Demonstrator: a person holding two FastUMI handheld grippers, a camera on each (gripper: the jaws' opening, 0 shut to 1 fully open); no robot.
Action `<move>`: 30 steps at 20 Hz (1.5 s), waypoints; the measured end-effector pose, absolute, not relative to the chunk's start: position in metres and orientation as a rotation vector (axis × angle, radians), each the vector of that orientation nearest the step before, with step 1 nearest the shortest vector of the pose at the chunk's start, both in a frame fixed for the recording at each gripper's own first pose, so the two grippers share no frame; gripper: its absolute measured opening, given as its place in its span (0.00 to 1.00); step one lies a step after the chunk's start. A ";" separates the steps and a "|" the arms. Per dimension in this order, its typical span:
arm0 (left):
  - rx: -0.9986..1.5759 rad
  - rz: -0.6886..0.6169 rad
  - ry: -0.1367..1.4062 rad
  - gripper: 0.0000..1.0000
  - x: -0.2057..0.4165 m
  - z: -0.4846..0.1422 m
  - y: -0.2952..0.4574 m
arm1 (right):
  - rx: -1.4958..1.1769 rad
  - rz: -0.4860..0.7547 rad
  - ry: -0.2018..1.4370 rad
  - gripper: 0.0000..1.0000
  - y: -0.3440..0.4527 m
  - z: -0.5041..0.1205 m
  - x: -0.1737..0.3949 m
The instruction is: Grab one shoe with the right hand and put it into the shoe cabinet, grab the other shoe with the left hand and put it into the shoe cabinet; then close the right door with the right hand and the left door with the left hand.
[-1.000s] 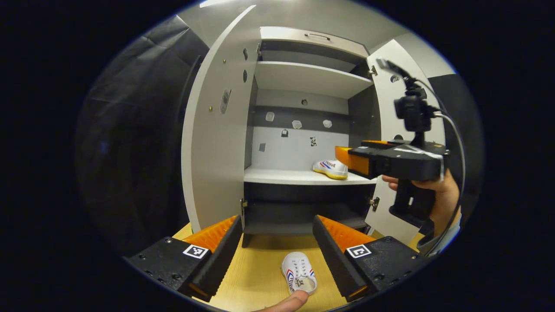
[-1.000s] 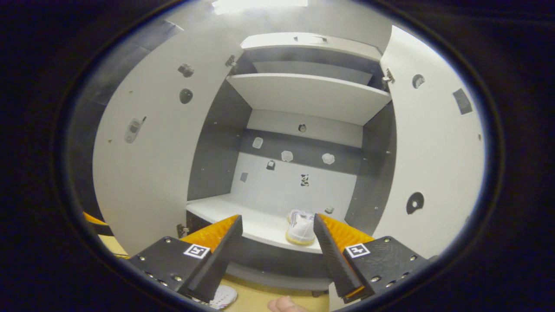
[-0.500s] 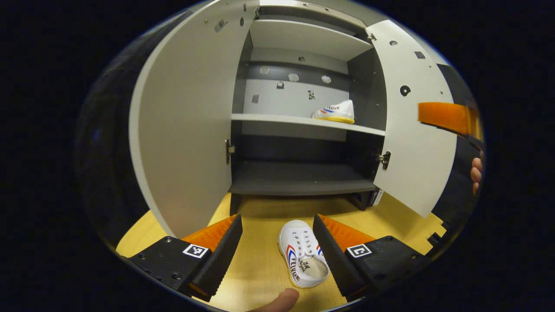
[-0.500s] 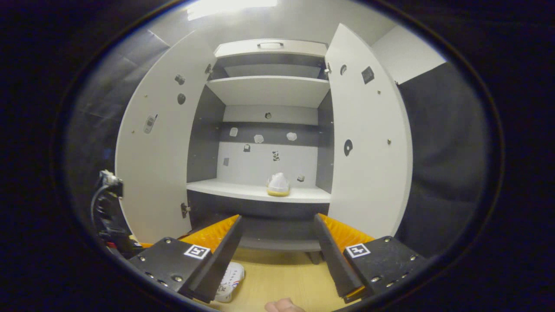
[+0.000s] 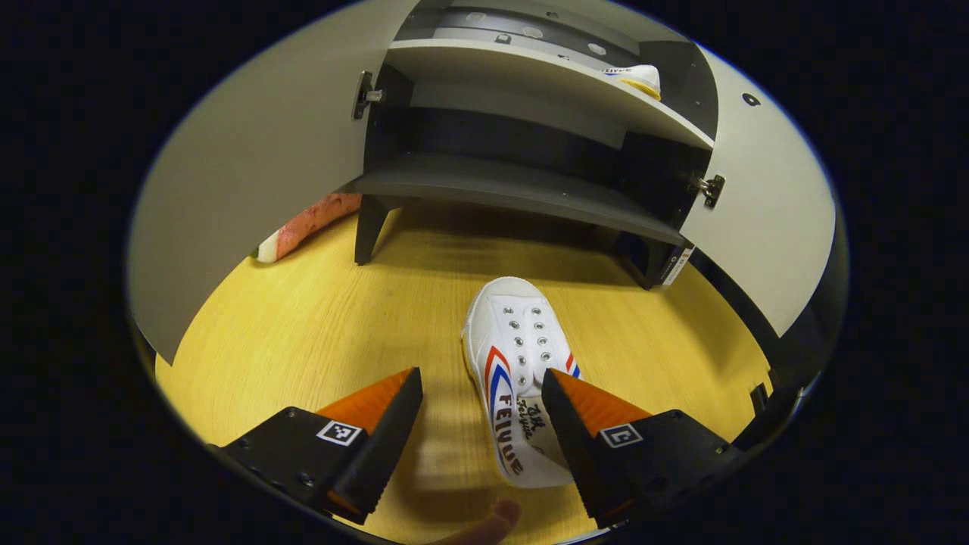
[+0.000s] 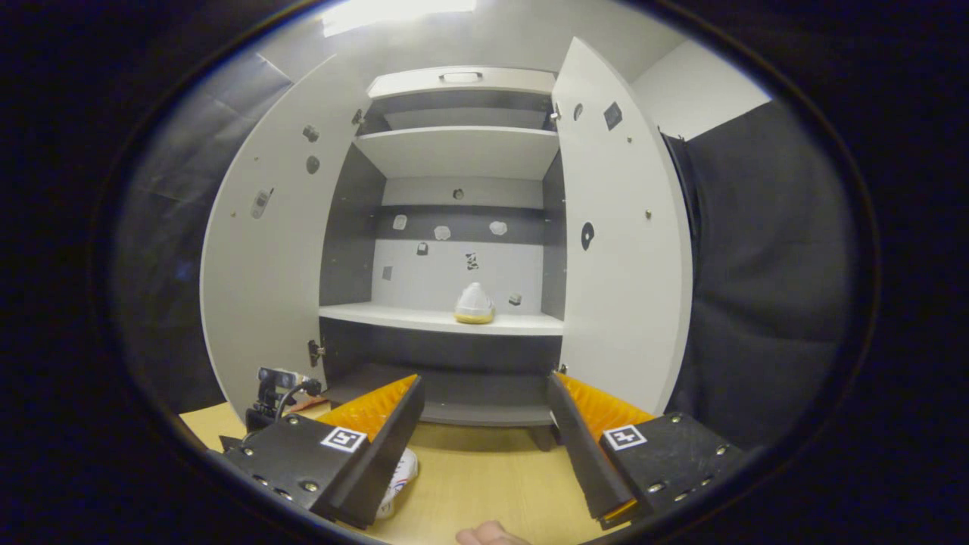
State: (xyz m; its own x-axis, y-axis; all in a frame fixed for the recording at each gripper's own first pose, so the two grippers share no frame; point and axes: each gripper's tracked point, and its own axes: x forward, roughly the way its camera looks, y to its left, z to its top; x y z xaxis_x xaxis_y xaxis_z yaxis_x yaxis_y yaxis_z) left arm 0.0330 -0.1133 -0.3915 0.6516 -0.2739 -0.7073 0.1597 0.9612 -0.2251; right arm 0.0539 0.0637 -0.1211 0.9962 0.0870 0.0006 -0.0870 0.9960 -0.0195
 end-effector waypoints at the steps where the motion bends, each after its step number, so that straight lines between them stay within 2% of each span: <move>1: -0.137 -0.251 0.828 0.98 0.033 -0.394 -0.114 | -0.017 0.088 0.007 0.98 0.064 -0.126 0.056; 5: -0.088 -0.220 0.874 0.98 0.033 -0.416 -0.109 | -0.003 0.094 0.017 0.98 0.067 -0.133 0.060; 9: -0.102 -0.254 0.873 0.92 0.036 -0.424 -0.117 | 0.026 0.115 -0.004 0.98 0.074 -0.128 0.059; 10: -0.127 -0.286 0.863 0.85 0.038 -0.420 -0.125 | 0.035 0.117 -0.015 0.98 0.075 -0.125 0.059; 13: -0.191 -0.285 0.878 0.32 0.037 -0.420 -0.132 | 0.105 0.136 -0.049 0.98 0.080 -0.114 0.055; 14: -0.185 -0.284 0.870 0.29 0.037 -0.419 -0.131 | 0.116 0.145 -0.054 0.98 0.082 -0.112 0.055; 16: -0.186 -0.251 0.862 0.14 0.037 -0.418 -0.127 | 0.096 0.136 -0.044 0.98 0.078 -0.116 0.055; 17: -0.167 -0.251 0.856 0.02 0.036 -0.413 -0.125 | 0.079 0.124 -0.036 0.98 0.075 -0.119 0.054; 20: -0.123 -0.234 0.823 0.01 0.040 -0.402 -0.123 | 0.060 0.120 -0.020 0.98 0.072 -0.124 0.052; 30: -0.112 -0.215 0.552 0.01 0.033 -0.300 -0.107 | 0.062 0.122 0.022 0.98 0.065 -0.136 0.049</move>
State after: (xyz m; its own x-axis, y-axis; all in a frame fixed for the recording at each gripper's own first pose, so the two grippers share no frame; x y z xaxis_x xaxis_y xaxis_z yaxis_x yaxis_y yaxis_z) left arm 0.0335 -0.1066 -0.3001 0.8298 -0.2325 -0.5074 0.1725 0.9714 -0.1630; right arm 0.0494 0.0655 -0.1364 0.9923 0.1222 -0.0179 -0.1209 0.9907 0.0629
